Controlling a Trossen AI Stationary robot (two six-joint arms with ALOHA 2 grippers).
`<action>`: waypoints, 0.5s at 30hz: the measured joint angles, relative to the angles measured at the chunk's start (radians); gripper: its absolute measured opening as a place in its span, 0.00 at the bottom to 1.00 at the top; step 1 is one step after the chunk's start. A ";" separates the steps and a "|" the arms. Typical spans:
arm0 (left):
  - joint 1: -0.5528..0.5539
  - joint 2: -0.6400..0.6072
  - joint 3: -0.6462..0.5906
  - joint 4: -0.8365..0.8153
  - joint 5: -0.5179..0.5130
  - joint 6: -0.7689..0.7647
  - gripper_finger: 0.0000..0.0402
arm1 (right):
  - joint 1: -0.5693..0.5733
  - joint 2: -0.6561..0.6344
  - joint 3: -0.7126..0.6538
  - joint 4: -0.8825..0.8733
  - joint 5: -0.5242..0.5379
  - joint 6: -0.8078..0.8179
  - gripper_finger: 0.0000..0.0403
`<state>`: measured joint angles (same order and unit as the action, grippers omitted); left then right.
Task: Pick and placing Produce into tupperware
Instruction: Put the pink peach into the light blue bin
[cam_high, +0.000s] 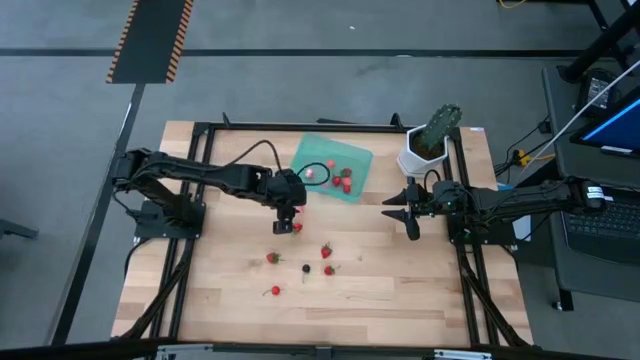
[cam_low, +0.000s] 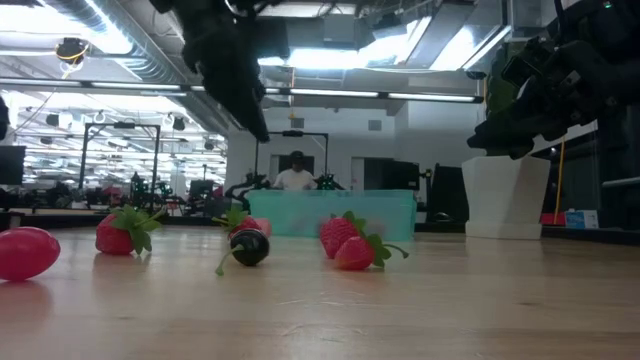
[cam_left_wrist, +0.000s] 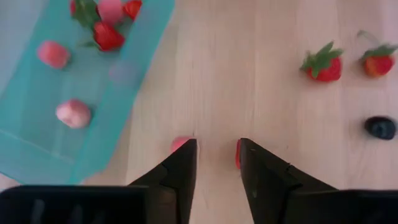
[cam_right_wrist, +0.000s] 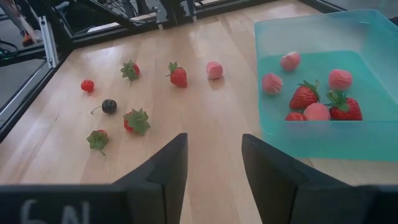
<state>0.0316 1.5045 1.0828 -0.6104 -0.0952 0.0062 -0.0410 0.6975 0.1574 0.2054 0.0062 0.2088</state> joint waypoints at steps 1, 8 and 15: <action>0.000 0.013 0.000 -0.001 0.000 0.000 0.30 | 0.000 0.000 0.000 0.000 0.000 0.000 0.38; 0.000 0.066 0.000 -0.005 0.002 0.000 0.38 | 0.000 0.000 0.000 0.000 0.000 -0.001 0.38; 0.009 0.111 0.000 -0.005 0.003 -0.002 0.38 | 0.000 0.000 0.000 0.000 0.000 -0.001 0.38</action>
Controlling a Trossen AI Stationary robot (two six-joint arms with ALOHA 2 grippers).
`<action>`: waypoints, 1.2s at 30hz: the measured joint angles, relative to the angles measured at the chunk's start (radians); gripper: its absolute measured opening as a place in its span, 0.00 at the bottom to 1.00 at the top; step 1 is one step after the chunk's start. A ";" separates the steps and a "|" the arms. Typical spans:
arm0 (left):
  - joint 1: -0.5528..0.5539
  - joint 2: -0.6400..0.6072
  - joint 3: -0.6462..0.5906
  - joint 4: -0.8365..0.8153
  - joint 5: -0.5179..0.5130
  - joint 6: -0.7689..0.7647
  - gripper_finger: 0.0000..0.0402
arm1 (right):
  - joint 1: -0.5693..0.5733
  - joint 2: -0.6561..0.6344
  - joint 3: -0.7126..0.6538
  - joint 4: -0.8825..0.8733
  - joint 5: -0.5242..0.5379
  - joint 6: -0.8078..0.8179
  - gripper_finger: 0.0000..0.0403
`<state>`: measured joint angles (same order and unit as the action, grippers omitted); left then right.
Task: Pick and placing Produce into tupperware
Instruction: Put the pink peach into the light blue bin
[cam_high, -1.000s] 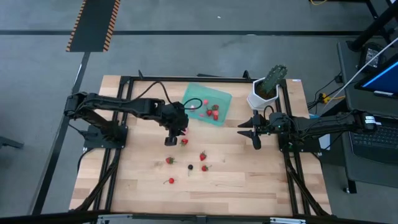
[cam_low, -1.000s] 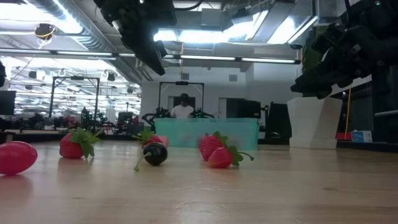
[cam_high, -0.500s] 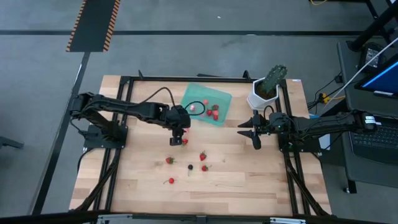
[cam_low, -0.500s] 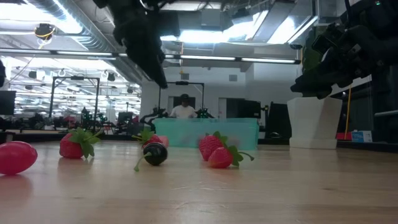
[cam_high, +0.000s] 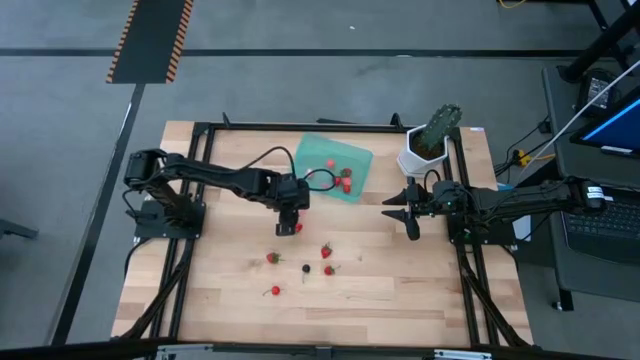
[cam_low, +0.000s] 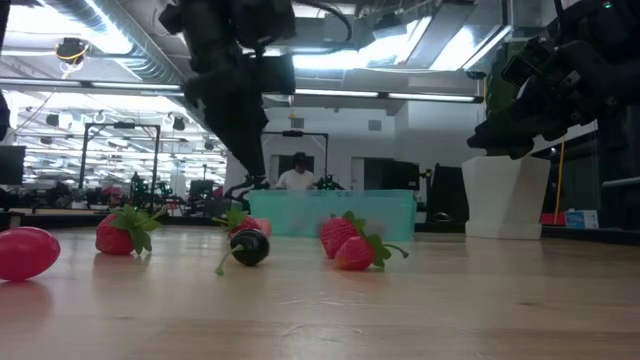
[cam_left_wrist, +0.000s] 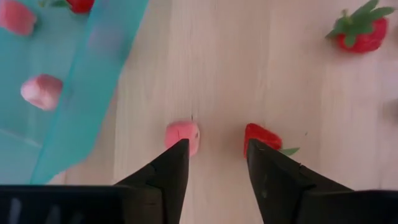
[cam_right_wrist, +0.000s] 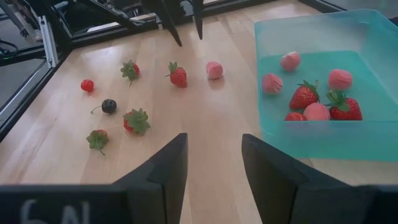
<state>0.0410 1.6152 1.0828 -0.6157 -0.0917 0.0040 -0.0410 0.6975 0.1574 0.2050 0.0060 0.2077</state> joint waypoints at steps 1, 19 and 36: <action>0.003 0.009 0.000 0.000 0.000 0.000 0.38 | 0.000 0.000 0.000 0.000 0.000 0.000 0.38; 0.046 0.109 0.000 0.052 0.000 0.006 0.37 | 0.000 0.000 0.000 0.000 0.000 0.000 0.38; 0.071 0.109 0.000 0.067 0.023 0.004 0.36 | 0.000 0.000 0.000 0.000 0.000 0.001 0.38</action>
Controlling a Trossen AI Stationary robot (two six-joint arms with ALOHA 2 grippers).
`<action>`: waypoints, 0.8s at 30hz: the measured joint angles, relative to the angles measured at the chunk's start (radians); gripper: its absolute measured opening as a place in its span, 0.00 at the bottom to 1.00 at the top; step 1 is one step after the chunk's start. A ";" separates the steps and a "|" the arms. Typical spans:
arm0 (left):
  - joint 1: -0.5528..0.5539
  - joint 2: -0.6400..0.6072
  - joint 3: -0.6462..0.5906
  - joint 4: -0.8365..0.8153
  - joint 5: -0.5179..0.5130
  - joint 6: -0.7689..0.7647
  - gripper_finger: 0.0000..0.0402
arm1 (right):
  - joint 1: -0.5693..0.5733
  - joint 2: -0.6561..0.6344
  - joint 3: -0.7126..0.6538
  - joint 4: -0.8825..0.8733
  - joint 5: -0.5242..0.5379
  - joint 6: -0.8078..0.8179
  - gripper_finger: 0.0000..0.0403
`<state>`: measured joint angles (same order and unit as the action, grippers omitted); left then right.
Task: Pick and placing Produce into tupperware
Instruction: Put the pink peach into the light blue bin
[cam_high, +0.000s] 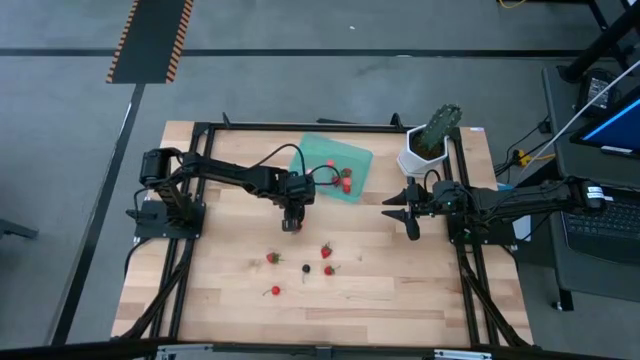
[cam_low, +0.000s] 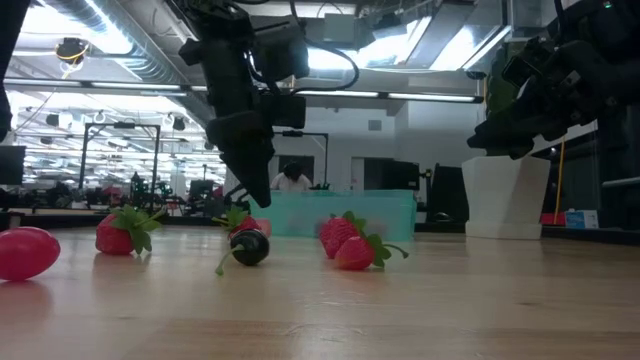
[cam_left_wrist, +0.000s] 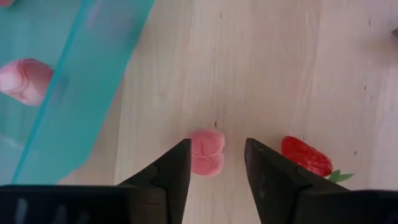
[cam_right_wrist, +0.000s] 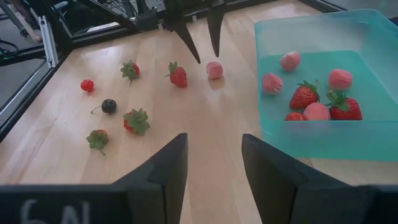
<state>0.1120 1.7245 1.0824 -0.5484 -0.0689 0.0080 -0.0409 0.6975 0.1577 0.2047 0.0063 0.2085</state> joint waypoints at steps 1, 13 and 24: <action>0.000 0.000 0.000 0.000 0.000 -0.001 0.35 | 0.000 0.000 0.000 0.000 0.000 0.000 0.38; 0.000 0.000 -0.006 0.006 -0.001 -0.002 0.34 | 0.000 0.000 0.000 0.000 0.000 0.000 0.38; 0.002 0.000 -0.079 0.079 -0.023 -0.005 0.34 | 0.000 0.000 0.000 0.000 0.000 0.001 0.38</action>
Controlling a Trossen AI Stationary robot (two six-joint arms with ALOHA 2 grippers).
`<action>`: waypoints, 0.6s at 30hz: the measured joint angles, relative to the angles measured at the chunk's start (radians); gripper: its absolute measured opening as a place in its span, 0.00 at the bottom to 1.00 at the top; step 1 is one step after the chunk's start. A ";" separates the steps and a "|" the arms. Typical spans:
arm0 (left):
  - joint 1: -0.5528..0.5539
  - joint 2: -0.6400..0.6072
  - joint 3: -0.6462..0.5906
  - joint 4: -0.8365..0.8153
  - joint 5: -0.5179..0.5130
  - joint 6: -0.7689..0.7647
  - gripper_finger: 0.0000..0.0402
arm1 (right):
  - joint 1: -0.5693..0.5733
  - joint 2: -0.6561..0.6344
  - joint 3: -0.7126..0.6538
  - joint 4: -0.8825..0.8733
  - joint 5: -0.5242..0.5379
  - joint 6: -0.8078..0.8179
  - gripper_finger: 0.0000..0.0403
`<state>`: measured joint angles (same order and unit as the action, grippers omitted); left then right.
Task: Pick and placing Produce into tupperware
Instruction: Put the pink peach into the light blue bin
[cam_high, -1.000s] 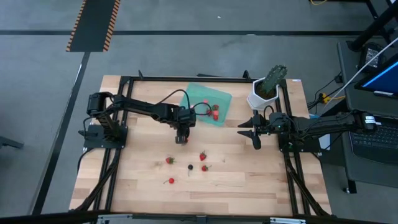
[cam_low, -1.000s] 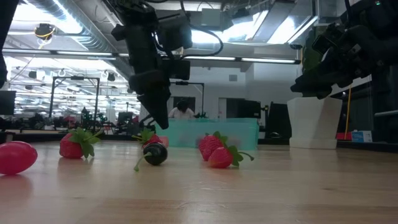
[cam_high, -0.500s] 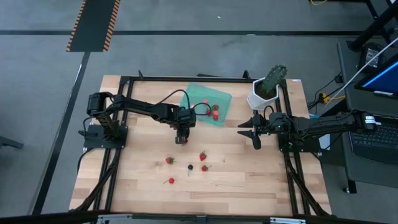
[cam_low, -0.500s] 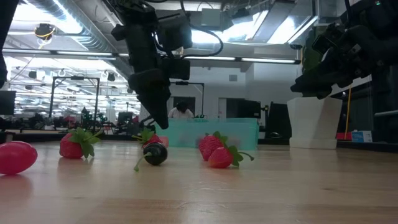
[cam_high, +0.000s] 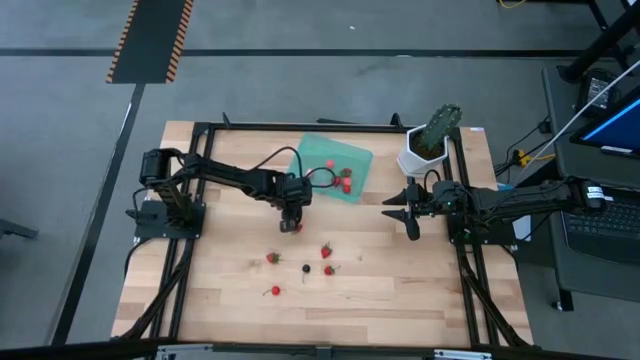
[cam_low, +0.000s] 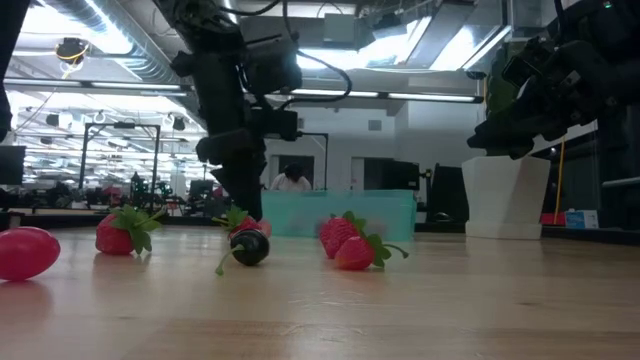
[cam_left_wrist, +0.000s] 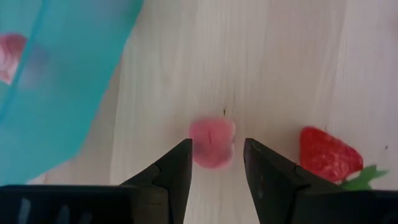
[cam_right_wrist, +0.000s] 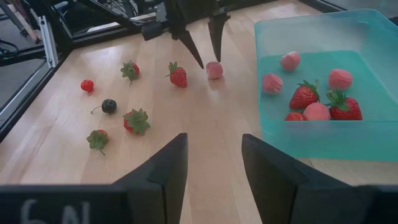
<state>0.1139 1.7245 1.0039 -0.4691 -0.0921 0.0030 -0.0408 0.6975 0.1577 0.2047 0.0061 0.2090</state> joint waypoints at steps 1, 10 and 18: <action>0.000 0.000 -0.003 0.013 0.000 0.003 0.34 | 0.000 0.000 0.000 0.000 0.000 0.000 0.38; 0.027 0.033 -0.002 0.028 0.080 -0.011 0.34 | 0.000 0.000 0.000 0.000 0.000 0.000 0.38; 0.039 0.082 0.001 0.075 0.104 0.004 0.34 | 0.000 0.000 0.000 -0.001 0.000 0.000 0.38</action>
<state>0.1524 1.8069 1.0044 -0.3943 0.0118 0.0071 -0.0410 0.6979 0.1577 0.2041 0.0061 0.2092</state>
